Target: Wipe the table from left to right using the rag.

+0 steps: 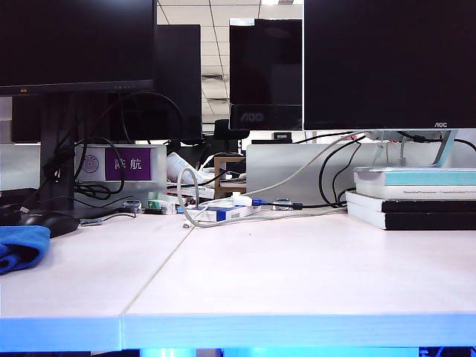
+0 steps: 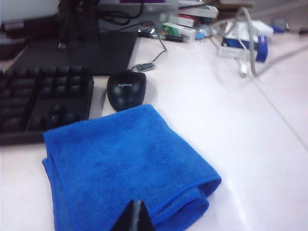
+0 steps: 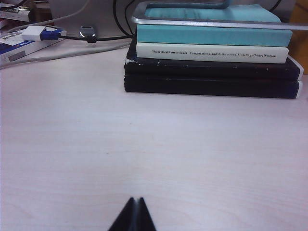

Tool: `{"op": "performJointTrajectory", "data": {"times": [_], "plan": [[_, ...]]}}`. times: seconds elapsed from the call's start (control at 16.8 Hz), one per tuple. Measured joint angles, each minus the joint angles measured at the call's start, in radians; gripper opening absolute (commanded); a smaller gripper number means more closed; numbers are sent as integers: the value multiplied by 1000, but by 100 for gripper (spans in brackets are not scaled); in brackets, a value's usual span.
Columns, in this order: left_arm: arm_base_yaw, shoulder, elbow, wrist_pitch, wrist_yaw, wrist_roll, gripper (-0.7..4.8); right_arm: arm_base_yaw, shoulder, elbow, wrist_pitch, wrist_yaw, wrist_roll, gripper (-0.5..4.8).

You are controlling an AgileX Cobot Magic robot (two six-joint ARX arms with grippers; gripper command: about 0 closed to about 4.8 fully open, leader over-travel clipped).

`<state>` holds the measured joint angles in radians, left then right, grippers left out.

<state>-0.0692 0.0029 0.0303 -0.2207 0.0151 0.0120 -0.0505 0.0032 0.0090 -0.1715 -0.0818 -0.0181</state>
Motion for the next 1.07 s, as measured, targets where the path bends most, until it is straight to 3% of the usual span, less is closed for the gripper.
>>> {"op": "performJointTrajectory", "data": {"times": [0.54,0.84,1.07], "plan": [[0,0,-1,0,-26,-25,-5,0,0,0,0,0,0,-4],[0,0,-3,29,-29,-49,-5,0,0,9,28,1,87,-4],[0,0,93,46,-62,-51,-5,0,0,146,45,36,102,-4]]}}
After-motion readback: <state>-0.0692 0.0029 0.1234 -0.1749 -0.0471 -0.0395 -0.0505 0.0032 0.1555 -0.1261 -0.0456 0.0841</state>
